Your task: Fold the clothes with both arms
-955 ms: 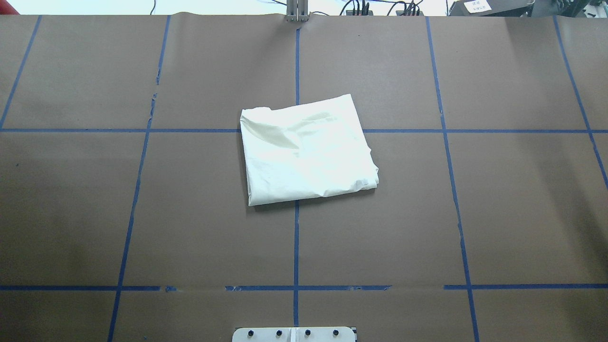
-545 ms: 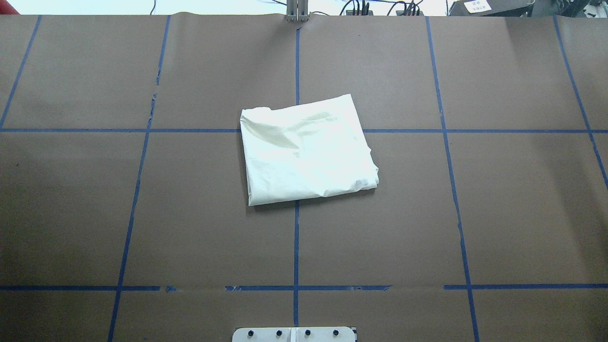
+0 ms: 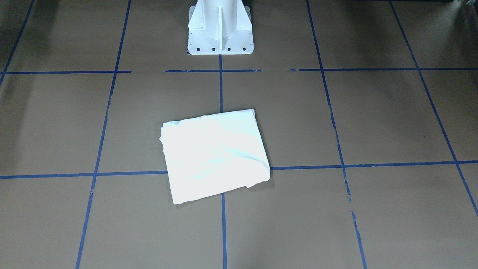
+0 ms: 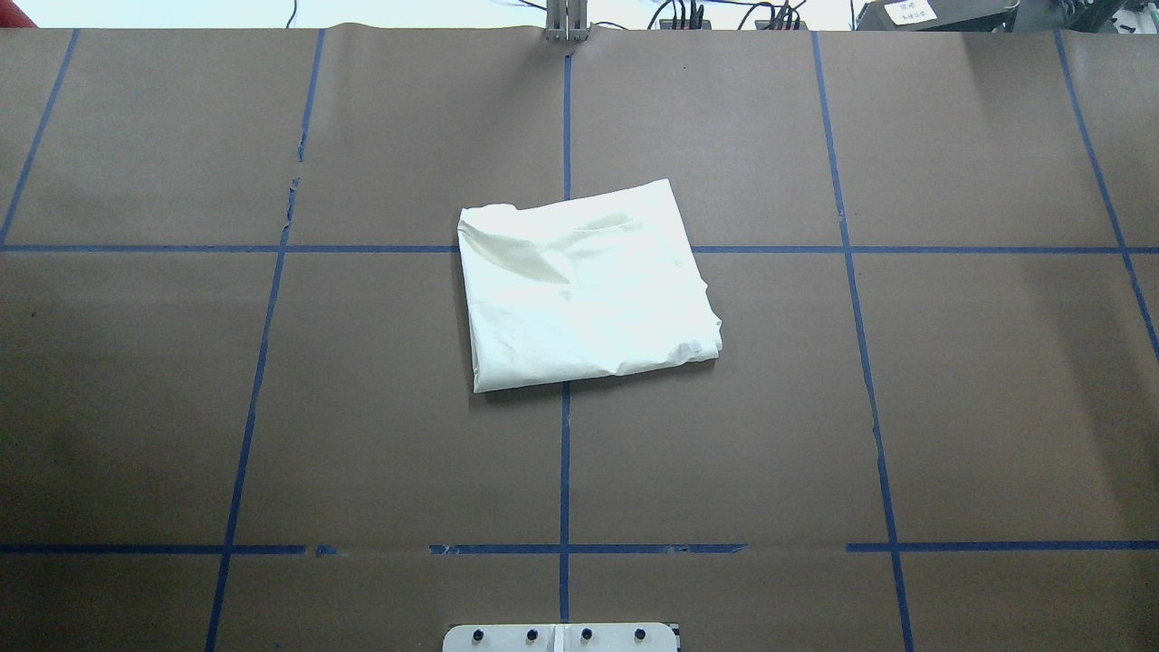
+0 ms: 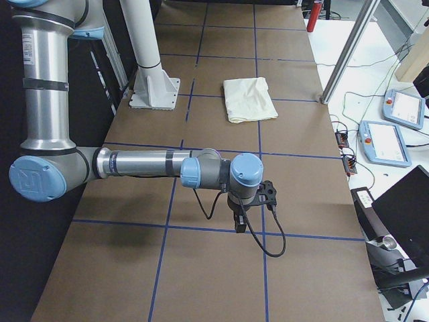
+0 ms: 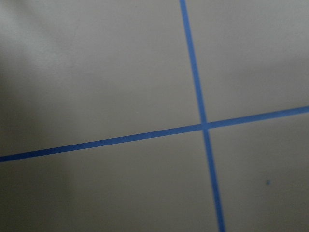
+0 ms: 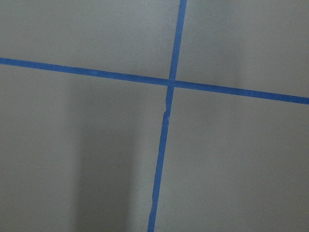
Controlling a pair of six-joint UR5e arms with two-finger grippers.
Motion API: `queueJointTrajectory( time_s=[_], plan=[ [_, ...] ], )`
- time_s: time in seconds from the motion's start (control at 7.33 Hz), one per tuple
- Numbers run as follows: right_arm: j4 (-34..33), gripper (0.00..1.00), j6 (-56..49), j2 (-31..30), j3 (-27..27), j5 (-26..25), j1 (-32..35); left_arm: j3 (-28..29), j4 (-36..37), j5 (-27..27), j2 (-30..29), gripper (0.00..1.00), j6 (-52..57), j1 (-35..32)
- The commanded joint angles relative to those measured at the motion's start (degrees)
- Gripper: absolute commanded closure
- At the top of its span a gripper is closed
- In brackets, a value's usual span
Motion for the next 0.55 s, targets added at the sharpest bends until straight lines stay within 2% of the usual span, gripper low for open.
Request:
queueJointTrajectory(
  time_s=[0.0, 0.41],
  plan=[
    [0.05, 0.0, 0.59, -0.45, -0.43, 1.01, 0.22, -4.39, 5.11, -1.59, 0.12, 0.0, -2.62, 1.03],
    [0.14, 0.0, 0.59, -0.46, -0.44, 1.1, 0.22, -5.2, 5.32, -1.86, 1.34, 0.0, -2.35, 0.94]
  ],
)
